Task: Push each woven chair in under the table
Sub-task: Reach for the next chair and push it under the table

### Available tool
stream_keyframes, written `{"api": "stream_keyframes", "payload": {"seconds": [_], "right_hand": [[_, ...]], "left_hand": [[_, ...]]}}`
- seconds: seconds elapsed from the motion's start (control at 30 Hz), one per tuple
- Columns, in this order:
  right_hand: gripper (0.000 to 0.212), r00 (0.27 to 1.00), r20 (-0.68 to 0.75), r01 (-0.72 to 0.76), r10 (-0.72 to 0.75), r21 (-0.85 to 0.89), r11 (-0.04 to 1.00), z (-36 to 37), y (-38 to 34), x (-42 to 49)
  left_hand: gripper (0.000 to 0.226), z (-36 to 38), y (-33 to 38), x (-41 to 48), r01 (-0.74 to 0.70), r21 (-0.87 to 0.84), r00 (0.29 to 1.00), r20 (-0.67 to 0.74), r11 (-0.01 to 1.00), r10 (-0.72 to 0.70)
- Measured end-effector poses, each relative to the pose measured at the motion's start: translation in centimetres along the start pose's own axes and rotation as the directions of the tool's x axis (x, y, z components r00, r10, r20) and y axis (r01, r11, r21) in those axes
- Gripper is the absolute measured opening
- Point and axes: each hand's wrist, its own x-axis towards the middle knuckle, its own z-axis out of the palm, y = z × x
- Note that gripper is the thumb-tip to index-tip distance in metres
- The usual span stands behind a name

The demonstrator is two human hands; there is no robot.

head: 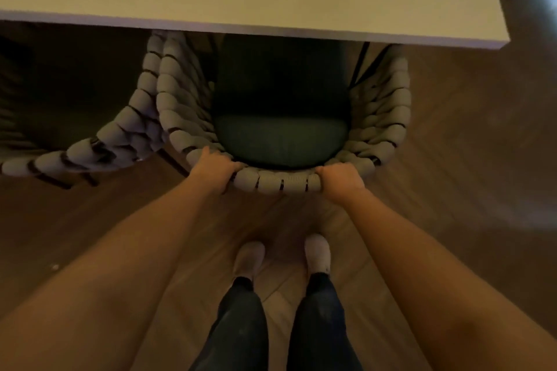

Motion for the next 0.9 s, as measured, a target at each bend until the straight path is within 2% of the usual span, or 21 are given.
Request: {"api": "stream_keyframes", "payload": {"seconds": [0.37, 0.67, 0.9], "right_hand": [[0.030, 1.000, 0.000, -0.023, 0.023, 0.043, 0.999, 3.9, 0.0, -6.4], [0.029, 1.000, 0.004, -0.019, 0.019, 0.049, 0.999, 6.8, 2.6, -11.7], [0.027, 1.000, 0.021, -0.014, 0.014, 0.020, 1.000, 7.9, 5.4, -12.6]], "left_hand": [[0.040, 2.0, 5.4, -4.6, 0.005, -0.078, 0.998, -0.055, 0.997, -0.009], [0.028, 0.8, 11.3, -8.0, -0.018, -0.059, 1.000, -0.020, 0.998, 0.017], [0.028, -0.5, 14.0, -8.2, -0.042, -0.084, 0.999, -0.005, 0.996, 0.041]]}}
